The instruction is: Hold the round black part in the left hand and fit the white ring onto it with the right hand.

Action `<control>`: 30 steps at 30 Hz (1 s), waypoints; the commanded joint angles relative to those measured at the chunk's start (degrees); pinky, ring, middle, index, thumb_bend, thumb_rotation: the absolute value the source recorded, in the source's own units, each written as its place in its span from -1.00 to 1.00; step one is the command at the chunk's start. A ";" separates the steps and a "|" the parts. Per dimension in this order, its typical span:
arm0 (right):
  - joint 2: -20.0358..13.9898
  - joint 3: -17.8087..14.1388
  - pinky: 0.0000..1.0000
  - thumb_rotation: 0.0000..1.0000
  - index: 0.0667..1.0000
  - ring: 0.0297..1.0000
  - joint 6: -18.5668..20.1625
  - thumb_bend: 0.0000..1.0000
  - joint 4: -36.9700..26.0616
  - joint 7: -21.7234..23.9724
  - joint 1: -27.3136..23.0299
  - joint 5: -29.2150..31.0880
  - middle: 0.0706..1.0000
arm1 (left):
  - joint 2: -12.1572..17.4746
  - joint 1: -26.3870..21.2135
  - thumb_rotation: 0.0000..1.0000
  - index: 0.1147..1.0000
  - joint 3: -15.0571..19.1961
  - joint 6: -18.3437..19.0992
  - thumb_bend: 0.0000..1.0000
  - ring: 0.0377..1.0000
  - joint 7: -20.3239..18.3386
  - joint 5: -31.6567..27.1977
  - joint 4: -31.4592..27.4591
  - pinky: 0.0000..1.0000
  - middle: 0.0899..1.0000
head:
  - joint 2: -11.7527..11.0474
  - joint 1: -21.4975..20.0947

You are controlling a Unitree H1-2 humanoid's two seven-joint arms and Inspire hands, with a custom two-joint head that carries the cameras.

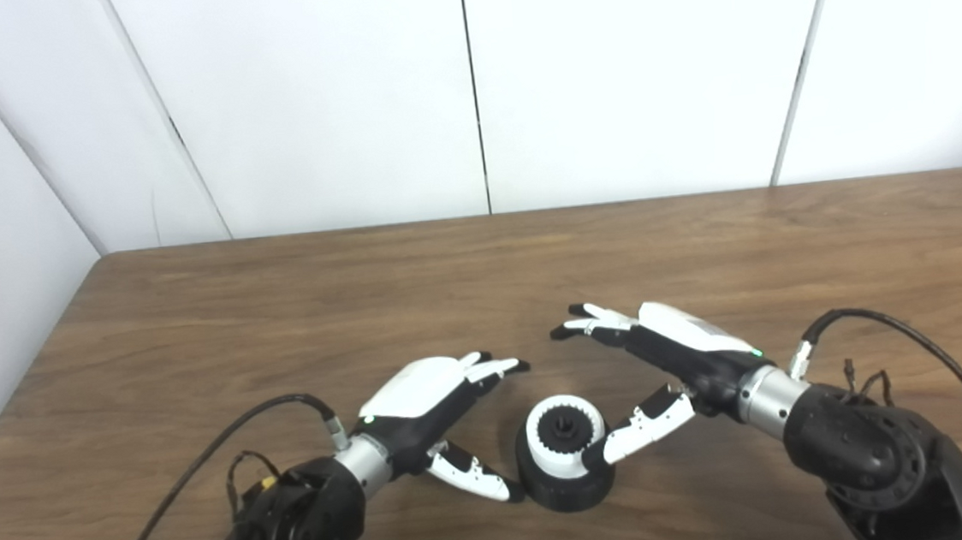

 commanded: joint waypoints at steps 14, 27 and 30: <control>0.06 -9.66 0.78 0.27 0.93 0.98 -3.50 0.51 5.47 -10.43 1.48 6.37 1.00 | -1.57 3.88 0.40 1.00 12.34 2.10 0.52 1.00 10.44 -8.83 -1.36 0.79 1.00 | -0.22 -0.14; 11.70 -22.33 0.67 0.48 0.77 0.82 -5.94 0.11 11.21 -22.97 3.87 22.22 0.84 | -12.78 5.15 0.98 1.00 24.22 5.19 0.05 0.99 19.31 -26.46 -0.60 0.95 1.00 | -0.50 -0.04; 13.30 -23.83 0.72 0.51 0.80 0.83 -6.89 0.15 11.71 -24.13 4.03 25.44 0.86 | -13.68 5.33 0.99 1.00 25.19 4.24 0.12 1.00 20.86 -28.61 0.41 1.00 1.00 | -0.49 -0.16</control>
